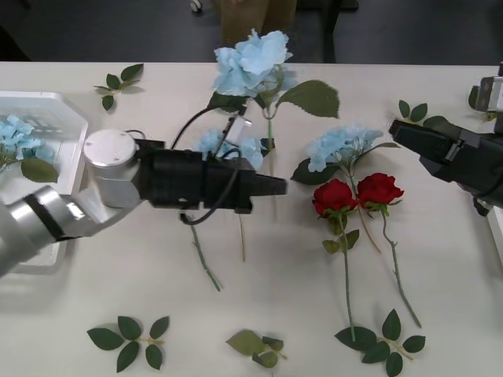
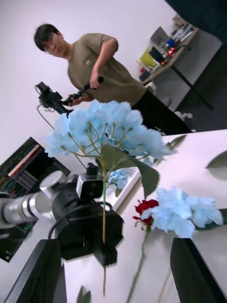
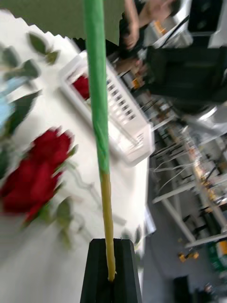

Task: Place the red flowers into the right box and the blue flowers into the left box. If a person shows an open palm, hand one flower to the person first, then continue sorting.

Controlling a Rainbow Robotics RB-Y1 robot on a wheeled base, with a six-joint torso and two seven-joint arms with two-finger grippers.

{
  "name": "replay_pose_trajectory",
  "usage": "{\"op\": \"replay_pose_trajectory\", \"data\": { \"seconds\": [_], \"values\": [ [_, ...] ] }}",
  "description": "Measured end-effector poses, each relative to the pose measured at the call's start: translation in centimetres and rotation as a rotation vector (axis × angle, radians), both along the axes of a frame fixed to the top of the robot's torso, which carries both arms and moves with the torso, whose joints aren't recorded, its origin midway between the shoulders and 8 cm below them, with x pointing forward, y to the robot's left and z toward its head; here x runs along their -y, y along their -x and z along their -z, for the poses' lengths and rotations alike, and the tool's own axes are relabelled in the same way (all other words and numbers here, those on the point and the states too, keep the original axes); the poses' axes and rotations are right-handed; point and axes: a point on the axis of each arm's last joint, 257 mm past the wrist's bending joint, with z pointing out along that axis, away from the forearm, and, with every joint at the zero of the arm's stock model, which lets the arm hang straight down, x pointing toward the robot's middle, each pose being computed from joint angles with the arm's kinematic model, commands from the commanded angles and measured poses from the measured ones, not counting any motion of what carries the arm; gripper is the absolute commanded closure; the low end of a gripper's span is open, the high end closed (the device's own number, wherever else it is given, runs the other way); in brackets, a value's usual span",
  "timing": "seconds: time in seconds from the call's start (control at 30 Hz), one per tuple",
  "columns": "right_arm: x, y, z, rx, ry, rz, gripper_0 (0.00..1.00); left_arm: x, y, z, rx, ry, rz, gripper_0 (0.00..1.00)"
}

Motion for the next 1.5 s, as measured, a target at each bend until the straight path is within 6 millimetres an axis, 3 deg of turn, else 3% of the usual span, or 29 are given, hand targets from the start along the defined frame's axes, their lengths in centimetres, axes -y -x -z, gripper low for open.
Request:
{"op": "replay_pose_trajectory", "data": {
  "seconds": [0.17, 0.3, 0.47, 0.7, 0.87, 1.07, 1.3, 1.5],
  "values": [
    [1.8, -0.1, 0.2, -0.004, 0.035, 0.036, 0.33, -9.4, -1.1, 1.4, -0.213, -0.193, -0.160, 1.00],
    [2.9, -1.5, 1.0, -0.005, 0.086, 0.104, 0.29, -17.8, -0.6, 1.5, -0.391, -0.345, -0.307, 1.00],
    [4.8, -3.8, 4.7, 0.034, 0.291, 0.214, 0.19, -27.7, 0.4, 1.4, -0.354, -0.560, -0.378, 1.00],
    [8.1, -4.8, 8.4, -0.049, 0.488, 0.281, 0.17, -38.5, 1.5, 0.0, -0.364, -0.778, -0.473, 1.00],
    [9.5, -3.8, 10.5, -0.123, 0.587, 0.264, 0.16, -44.3, 0.2, -2.4, -0.375, -0.830, -0.582, 1.00],
    [11.0, -3.2, 13.2, -0.231, 0.651, 0.291, 0.17, -50.9, -1.1, -3.3, -0.343, -0.927, -0.714, 1.00],
    [10.2, -2.1, 14.4, -0.234, 0.724, 0.273, 0.17, -58.1, -0.9, -3.5, -0.289, -1.012, -0.768, 1.00],
    [9.7, 0.1, 18.8, -0.383, 0.729, 0.301, 0.17, -61.6, -0.1, -3.5, -0.291, -1.033, -0.805, 1.00]
  ]
}}
